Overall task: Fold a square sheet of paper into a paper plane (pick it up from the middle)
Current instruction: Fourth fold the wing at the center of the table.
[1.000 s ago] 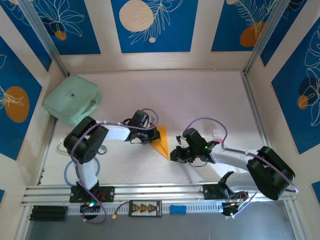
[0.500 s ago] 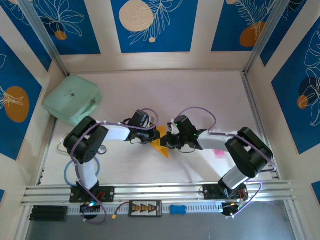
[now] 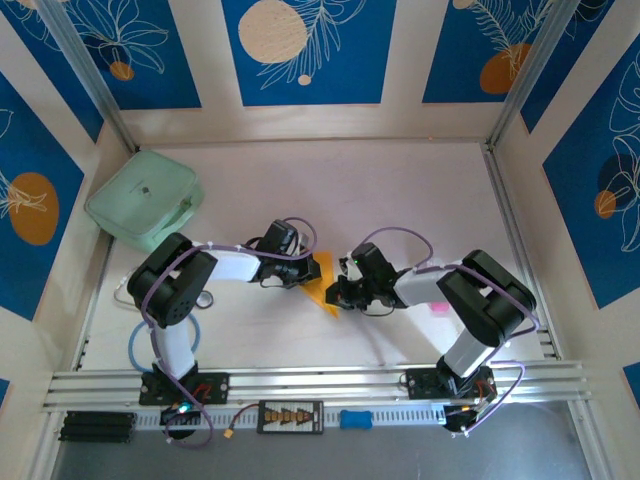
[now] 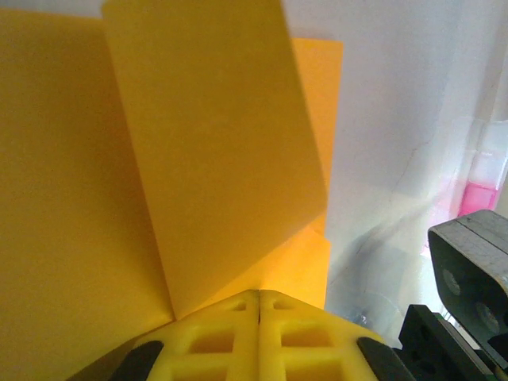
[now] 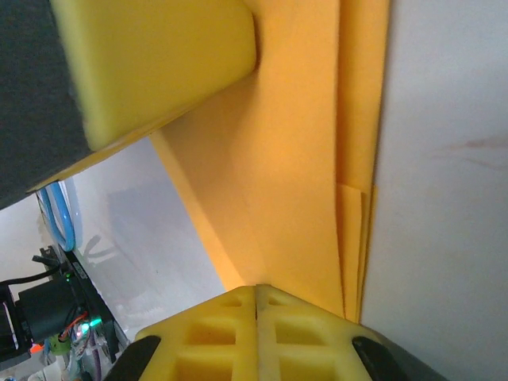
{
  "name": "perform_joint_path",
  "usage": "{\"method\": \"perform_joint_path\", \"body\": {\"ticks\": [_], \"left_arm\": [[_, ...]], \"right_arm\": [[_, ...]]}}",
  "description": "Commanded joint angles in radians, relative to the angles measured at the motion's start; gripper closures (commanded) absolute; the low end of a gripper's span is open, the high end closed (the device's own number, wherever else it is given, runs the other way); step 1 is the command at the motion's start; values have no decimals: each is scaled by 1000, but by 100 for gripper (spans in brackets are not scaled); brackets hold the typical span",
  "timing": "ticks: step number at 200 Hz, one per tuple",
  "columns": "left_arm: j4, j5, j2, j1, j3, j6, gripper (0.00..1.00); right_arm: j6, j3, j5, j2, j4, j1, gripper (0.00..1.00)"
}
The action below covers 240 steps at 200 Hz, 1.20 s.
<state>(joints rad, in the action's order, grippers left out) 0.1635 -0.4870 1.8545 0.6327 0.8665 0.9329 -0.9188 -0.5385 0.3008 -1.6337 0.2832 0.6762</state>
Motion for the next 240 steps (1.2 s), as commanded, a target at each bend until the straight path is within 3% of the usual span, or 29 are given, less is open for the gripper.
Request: {"method": "perform_joint_path", "body": {"ticks": [1,64,103,240], "left_arm": [[-81,60,37,-2,-14,-31,98],[-49,-8,-45,-1,0,-56,92],[-87,-25,-69,34,22,-82,96],[-251,79,80,46,60,-117,100]], "right_arm": [[-12,43,11,-9,-49,3,95],[13,91,16,-31,-53,-24,100],[19,85,18,-35,-68,-35,100],[18,100,74,-26,-44,-36,100]]}}
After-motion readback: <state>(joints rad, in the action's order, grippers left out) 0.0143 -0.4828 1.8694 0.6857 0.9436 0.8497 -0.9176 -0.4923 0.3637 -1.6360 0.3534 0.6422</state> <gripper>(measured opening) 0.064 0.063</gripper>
